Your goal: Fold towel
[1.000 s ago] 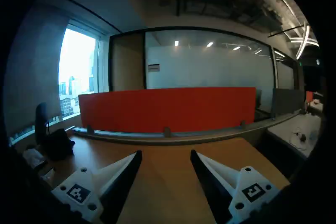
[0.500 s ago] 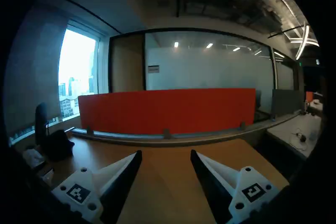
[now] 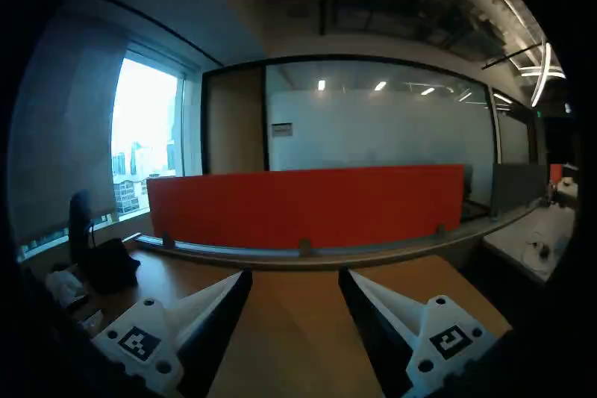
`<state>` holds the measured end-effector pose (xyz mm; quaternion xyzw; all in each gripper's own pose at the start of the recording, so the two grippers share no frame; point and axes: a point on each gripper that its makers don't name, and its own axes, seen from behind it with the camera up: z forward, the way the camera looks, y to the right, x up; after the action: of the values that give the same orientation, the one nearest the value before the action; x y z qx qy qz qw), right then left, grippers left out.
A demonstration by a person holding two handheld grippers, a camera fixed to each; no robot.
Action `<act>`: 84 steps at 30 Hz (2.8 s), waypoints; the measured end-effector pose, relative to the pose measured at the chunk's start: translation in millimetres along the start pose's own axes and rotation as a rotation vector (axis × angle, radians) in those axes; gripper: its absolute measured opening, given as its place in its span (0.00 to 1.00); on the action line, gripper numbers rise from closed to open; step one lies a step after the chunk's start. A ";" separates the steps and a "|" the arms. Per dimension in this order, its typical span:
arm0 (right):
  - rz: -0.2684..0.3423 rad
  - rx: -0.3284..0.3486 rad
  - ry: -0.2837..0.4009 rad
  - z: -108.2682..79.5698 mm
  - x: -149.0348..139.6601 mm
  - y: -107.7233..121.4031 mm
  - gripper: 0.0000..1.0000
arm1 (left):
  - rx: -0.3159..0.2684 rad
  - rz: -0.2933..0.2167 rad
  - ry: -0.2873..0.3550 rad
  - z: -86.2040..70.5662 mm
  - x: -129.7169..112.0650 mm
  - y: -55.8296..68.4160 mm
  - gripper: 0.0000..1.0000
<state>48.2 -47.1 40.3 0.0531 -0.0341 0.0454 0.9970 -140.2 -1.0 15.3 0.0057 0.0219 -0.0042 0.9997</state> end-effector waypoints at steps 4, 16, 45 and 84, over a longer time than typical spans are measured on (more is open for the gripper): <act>-0.008 0.006 0.036 -3.4 21.7 5.5 0.89 | 0.000 0.000 0.000 -0.2 -0.3 0.1 0.98; -0.030 -0.029 0.091 -27.7 55.5 29.5 0.89 | 0.000 0.000 0.000 -0.2 -0.4 0.3 0.98; -0.068 -0.064 0.110 -26.9 55.0 22.9 0.89 | 0.000 0.000 0.000 0.2 0.2 0.8 0.98; -0.030 -0.095 0.086 -19.3 -130.5 53.5 0.99 | 0.000 0.000 0.000 0.3 -1.9 0.3 0.98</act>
<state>-85.2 -3.4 17.2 0.0044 0.0073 0.0313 0.9995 -142.1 -0.7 15.7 0.0058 0.0221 -0.0043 0.9997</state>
